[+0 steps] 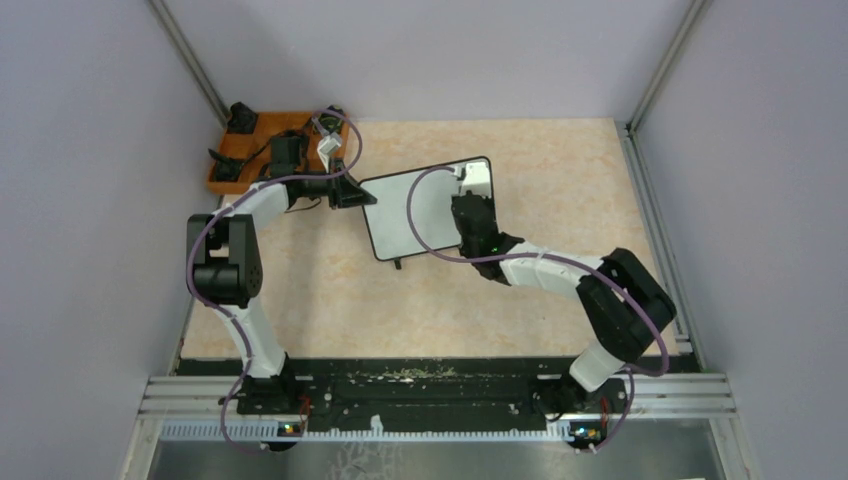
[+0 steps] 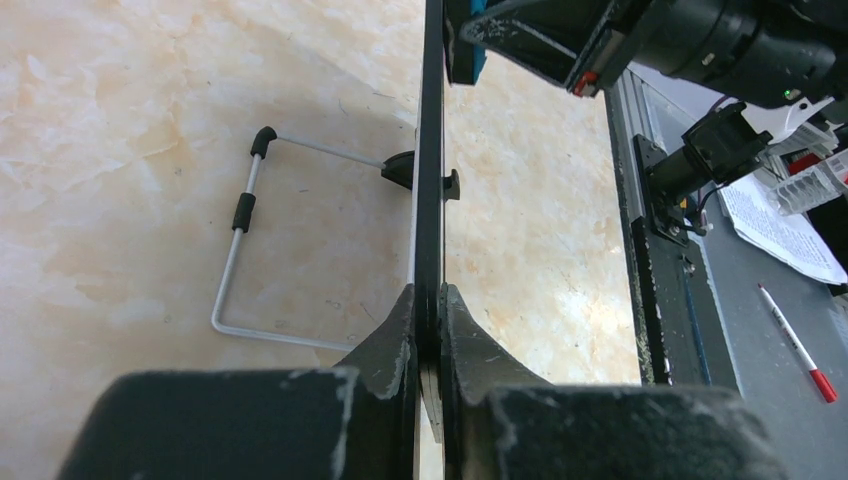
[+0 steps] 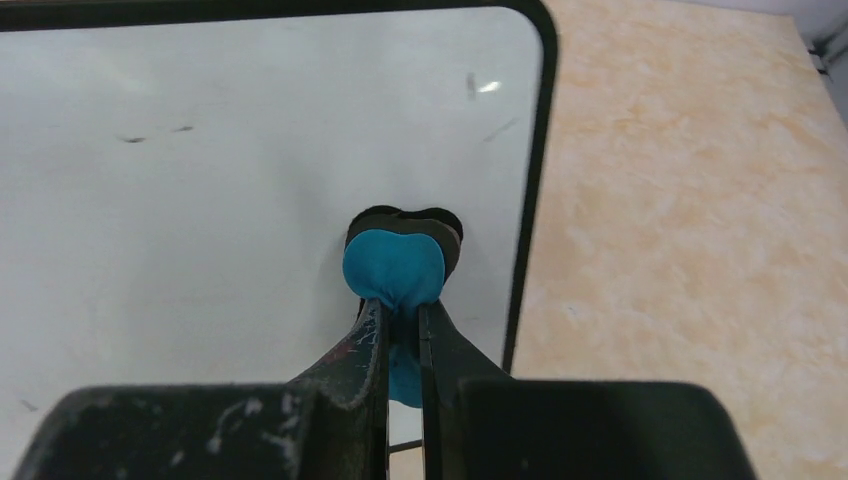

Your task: Erase the whiteboard

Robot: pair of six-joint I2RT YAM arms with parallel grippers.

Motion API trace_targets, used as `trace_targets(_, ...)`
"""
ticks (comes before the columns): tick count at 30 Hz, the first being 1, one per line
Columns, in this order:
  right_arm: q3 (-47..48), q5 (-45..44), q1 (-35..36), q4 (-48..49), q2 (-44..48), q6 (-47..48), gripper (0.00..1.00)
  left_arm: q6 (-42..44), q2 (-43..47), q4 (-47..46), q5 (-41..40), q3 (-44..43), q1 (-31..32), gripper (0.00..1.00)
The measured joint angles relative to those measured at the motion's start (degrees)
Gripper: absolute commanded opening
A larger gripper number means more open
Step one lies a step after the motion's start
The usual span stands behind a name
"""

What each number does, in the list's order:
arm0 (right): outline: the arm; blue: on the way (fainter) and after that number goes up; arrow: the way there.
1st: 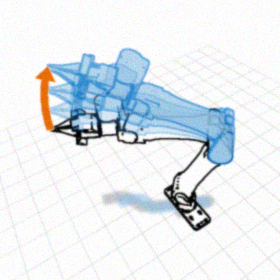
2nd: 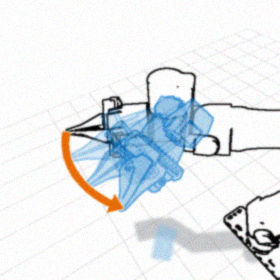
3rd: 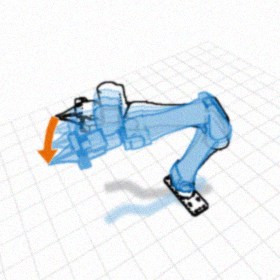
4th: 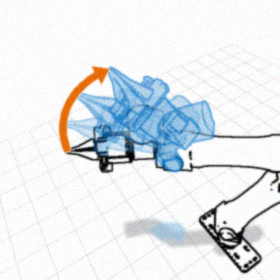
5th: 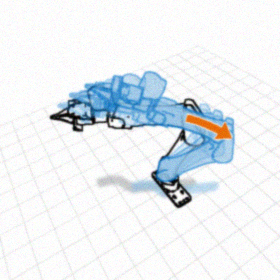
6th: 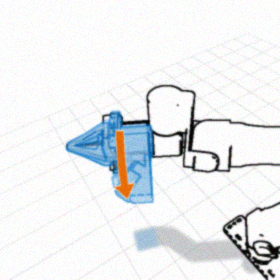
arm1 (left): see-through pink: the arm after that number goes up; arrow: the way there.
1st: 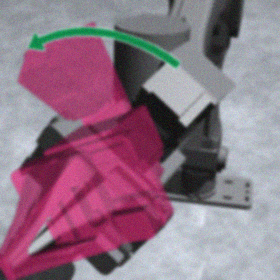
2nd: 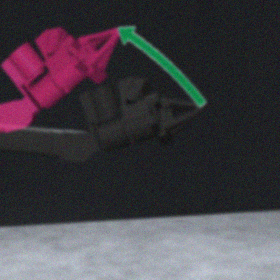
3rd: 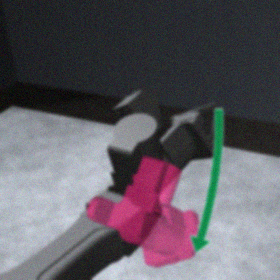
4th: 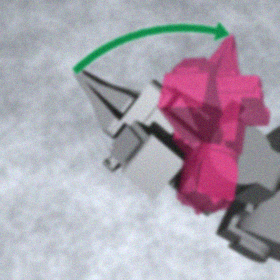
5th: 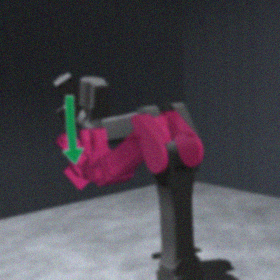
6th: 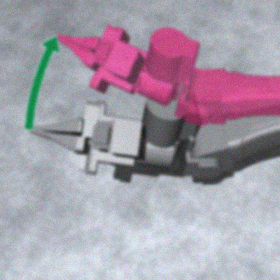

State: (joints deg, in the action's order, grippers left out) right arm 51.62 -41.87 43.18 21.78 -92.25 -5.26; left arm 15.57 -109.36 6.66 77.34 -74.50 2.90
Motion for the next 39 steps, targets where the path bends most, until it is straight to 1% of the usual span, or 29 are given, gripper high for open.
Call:
trace_targets(4, -1.8, -1.3, -1.8, -3.0, 3.0, -0.9, 0.0, 0.7, 0.0, 0.4, 0.0, -0.2, 0.0, 0.0)
trace_targets(8, -1.8, -1.3, -1.8, -8.6, 5.6, -3.5, 0.0, 1.0, 0.0, 0.9, 0.1, -0.5, 0.0, 0.0)
trace_targets(15, -1.4, 1.3, -1.8, -22.6, 11.8, -9.4, 0.0, 1.0, -0.3, 1.3, 0.0, -0.9, 0.1, 0.0)
trace_targets(20, 0.5, 2.0, -1.8, -32.6, 14.6, -12.7, 0.0, 0.9, -1.0, 1.9, 0.0, -1.6, 0.1, 0.0)
trace_targets(24, 0.7, 1.9, -2.6, -38.8, 16.4, -15.3, 0.0, 0.8, -1.6, 2.7, -0.1, -2.3, 0.1, 0.0)
trace_targets(26, 0.7, 2.3, -4.2, -41.0, 17.2, -16.3, 0.0, 0.8, -1.7, 2.9, -0.1, -2.6, 0.1, 0.0)
trace_targets(31, 0.3, 6.4, -11.7, -45.0, 19.1, -18.5, 0.0, 0.7, -2.1, 3.9, -0.4, -3.3, 0.1, 0.01)
trace_targets(35, -0.9, 12.3, -17.1, -47.7, 19.1, -19.4, 0.0, 0.8, -2.5, 4.7, -0.7, -3.9, 0.1, 0.02)
trace_targets(39, -2.1, 18.5, -20.7, -49.4, 18.2, -19.7, 0.0, 0.7, -3.2, 5.4, -0.8, -4.6, 0.1, 0.03)
